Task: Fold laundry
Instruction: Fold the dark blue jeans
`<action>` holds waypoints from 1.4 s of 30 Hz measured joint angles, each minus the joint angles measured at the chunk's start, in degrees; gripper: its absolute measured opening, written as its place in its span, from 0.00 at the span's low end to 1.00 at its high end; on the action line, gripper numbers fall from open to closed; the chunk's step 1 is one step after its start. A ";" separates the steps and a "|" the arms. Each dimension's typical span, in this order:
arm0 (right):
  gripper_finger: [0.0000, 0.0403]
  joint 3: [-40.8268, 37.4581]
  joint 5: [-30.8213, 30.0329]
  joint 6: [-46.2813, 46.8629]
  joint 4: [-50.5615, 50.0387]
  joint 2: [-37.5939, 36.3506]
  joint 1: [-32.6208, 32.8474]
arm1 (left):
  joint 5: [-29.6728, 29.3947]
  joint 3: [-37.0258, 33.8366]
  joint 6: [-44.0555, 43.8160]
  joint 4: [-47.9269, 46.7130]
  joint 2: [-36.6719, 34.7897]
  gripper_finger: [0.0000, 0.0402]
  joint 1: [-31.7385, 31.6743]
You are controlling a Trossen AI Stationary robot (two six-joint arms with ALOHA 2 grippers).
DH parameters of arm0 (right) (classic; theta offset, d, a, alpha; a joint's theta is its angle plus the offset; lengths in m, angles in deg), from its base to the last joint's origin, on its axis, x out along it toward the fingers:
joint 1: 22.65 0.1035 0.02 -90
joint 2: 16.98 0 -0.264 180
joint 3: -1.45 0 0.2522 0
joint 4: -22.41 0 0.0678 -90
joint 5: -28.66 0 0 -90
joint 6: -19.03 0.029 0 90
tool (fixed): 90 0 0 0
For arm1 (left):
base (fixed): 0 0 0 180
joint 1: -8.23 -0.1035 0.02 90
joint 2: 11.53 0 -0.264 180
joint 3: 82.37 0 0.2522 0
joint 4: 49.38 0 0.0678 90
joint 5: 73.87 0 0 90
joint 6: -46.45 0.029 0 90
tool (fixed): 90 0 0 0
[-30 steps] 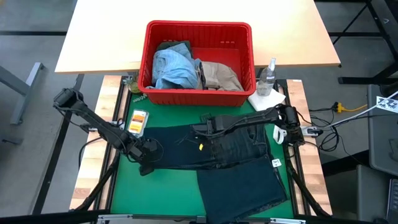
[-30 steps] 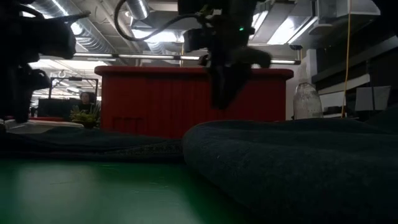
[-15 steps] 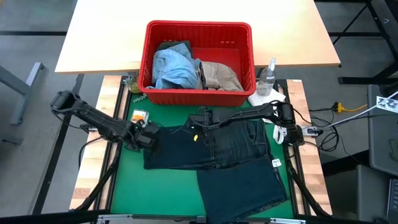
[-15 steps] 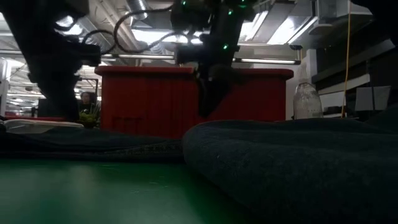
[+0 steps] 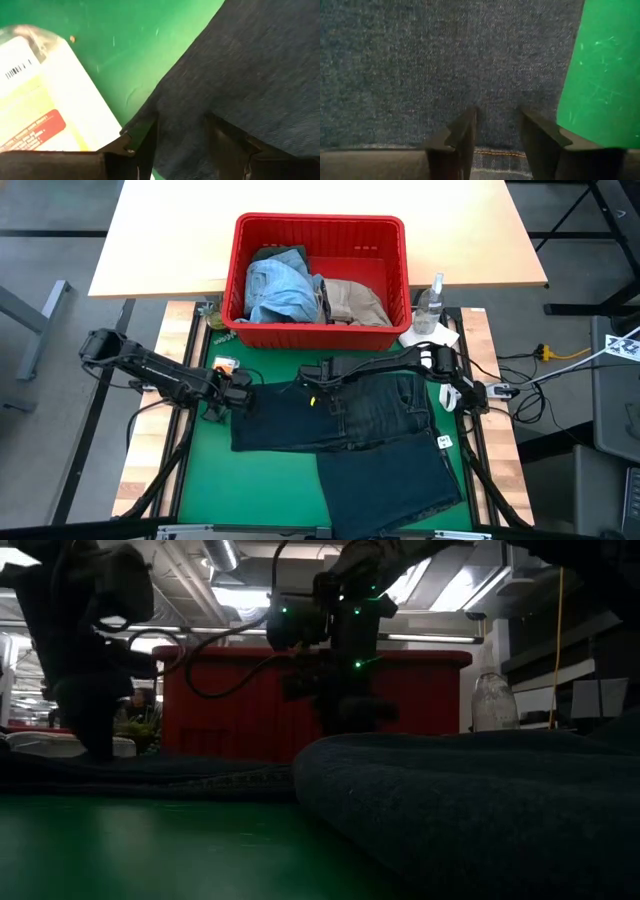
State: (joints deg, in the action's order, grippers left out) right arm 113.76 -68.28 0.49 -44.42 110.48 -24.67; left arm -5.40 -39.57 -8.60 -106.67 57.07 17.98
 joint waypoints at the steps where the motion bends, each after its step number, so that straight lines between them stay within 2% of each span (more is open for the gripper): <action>1: 0.37 0.02 0.00 0.00 -0.14 0.00 0.00 | 0.31 -0.45 -0.01 0.11 0.00 0.39 -0.17; 10: 0.37 0.06 0.02 0.20 -5.73 0.02 0.00 | 0.86 -1.26 0.66 1.39 0.00 0.39 -0.65; 21: 0.37 -0.09 -0.70 0.55 -13.23 0.17 -1.28 | 0.43 3.50 3.09 1.32 0.00 0.39 -0.64; 24: 0.37 -0.14 -1.27 0.77 -13.58 0.20 -1.52 | 3.40 5.39 3.11 1.00 0.00 0.39 -0.65; 29: 0.37 -0.14 -1.50 0.12 -13.45 -0.22 -1.38 | 12.91 7.99 1.33 -0.55 0.00 0.39 -0.63; 32: 0.37 -0.14 -1.49 0.08 -13.58 -1.65 -1.38 | 16.66 8.19 1.20 -0.65 0.00 0.39 -0.63; 42: 0.37 -0.09 -1.72 -1.45 -17.28 -9.85 -1.33 | 14.62 8.19 1.41 -0.65 0.00 0.40 -0.63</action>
State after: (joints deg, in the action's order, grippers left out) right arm 113.67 -70.00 -0.96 -61.69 100.62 -26.01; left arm 9.21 -31.38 -7.18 -107.32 57.07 17.35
